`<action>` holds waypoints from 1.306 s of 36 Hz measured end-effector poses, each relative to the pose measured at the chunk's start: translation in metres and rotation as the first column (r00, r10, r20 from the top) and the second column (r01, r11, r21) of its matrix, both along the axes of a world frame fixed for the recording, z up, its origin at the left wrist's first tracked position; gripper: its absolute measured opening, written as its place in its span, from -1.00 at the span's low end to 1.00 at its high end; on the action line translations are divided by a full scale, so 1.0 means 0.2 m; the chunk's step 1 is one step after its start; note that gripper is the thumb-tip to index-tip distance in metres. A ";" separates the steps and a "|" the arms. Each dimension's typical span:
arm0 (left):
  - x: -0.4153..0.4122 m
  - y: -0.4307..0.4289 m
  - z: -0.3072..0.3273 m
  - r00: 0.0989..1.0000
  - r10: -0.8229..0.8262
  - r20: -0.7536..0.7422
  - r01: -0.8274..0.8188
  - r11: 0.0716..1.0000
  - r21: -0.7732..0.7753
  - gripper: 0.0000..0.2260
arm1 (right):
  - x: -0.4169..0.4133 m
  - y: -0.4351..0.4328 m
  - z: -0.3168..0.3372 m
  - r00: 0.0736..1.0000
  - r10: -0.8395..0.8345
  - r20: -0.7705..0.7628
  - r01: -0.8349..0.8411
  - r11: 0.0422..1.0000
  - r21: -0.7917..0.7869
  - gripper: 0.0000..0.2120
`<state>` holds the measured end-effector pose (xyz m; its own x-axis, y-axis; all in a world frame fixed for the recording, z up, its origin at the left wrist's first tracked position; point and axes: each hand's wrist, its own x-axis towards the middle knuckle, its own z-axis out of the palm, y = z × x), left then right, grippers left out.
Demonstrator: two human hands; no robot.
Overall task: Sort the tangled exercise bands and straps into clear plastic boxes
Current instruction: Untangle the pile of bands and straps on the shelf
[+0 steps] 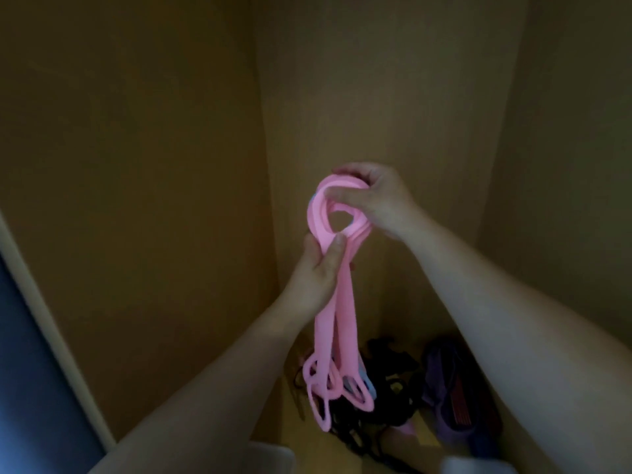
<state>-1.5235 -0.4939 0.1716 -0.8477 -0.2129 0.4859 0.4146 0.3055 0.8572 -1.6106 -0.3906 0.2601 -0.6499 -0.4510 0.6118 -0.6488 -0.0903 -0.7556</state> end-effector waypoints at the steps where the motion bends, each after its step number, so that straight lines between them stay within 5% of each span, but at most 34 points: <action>1: -0.01 0.01 0.00 1.000 0.014 -0.010 -0.014 1.000 0.021 -0.51 | 0.00 0.00 -0.01 1.000 0.002 0.006 -0.002 1.000 -0.008 -0.72; 7: -0.03 -0.03 -0.03 0.987 0.144 -0.067 -0.141 0.989 0.041 -0.53 | -0.02 0.00 -0.04 0.999 0.033 0.034 -0.034 0.999 0.032 -0.70; 11: -0.03 -0.08 -0.05 0.979 0.140 -0.150 -0.140 0.990 0.007 -0.70 | -0.07 0.01 -0.12 0.993 0.061 0.098 -0.070 0.993 0.094 -0.50; 15: -0.02 -0.16 -0.08 0.975 0.171 -0.144 -0.167 0.985 0.037 -0.74 | -0.14 0.01 -0.25 0.965 0.041 0.259 -0.058 0.997 0.055 -0.84; 20: 0.01 -0.22 -0.11 0.964 0.212 -0.163 -0.193 0.973 0.125 -0.78 | -0.27 -0.03 -0.54 0.950 -0.095 0.296 0.011 0.962 0.274 -0.85; 24: 0.03 -0.25 -0.10 0.960 0.235 -0.151 -0.209 0.964 0.167 -0.75 | -0.37 -0.09 -0.79 0.948 -0.166 0.273 -0.005 0.846 0.533 -0.77; 29: 0.01 -0.28 -0.11 0.935 0.354 0.019 -0.351 0.916 0.193 -0.87 | -0.42 -0.15 -1.02 0.952 -0.211 0.222 -0.065 0.570 0.819 -0.66; 34: -0.01 -0.32 -0.13 0.915 0.389 0.109 -0.402 0.900 0.169 -0.84 | -0.45 -0.22 -1.18 0.902 -0.203 0.381 -0.225 0.532 0.816 -0.64; 37: -0.03 -0.33 -0.14 0.909 0.382 0.167 -0.412 0.886 0.214 -0.85 | -0.41 -0.28 -1.21 0.789 -0.048 0.613 -0.435 0.660 0.613 -0.61; 40: -0.06 -0.34 -0.14 0.900 0.393 0.190 -0.429 0.876 0.221 -0.84 | -0.48 -0.35 -1.31 0.617 0.015 0.787 -0.592 0.668 0.451 -0.60; 44: -0.08 -0.35 -0.15 0.901 0.392 0.184 -0.426 0.879 0.213 -0.82 | -0.53 -0.38 -1.39 0.722 -0.086 0.686 -0.543 0.545 0.639 -0.63; 47: -0.09 -0.36 -0.17 0.904 0.380 0.199 -0.418 0.882 0.217 -0.84 | -0.59 -0.33 -1.44 0.745 -0.120 0.656 -0.448 0.639 0.625 -0.72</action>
<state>-1.5419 -0.5662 0.1386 -0.7219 -0.6453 0.2498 0.1672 0.1876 0.9679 -1.7277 -0.4573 -0.0286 -0.5848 -0.6748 -0.4503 -0.0687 0.5943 -0.8013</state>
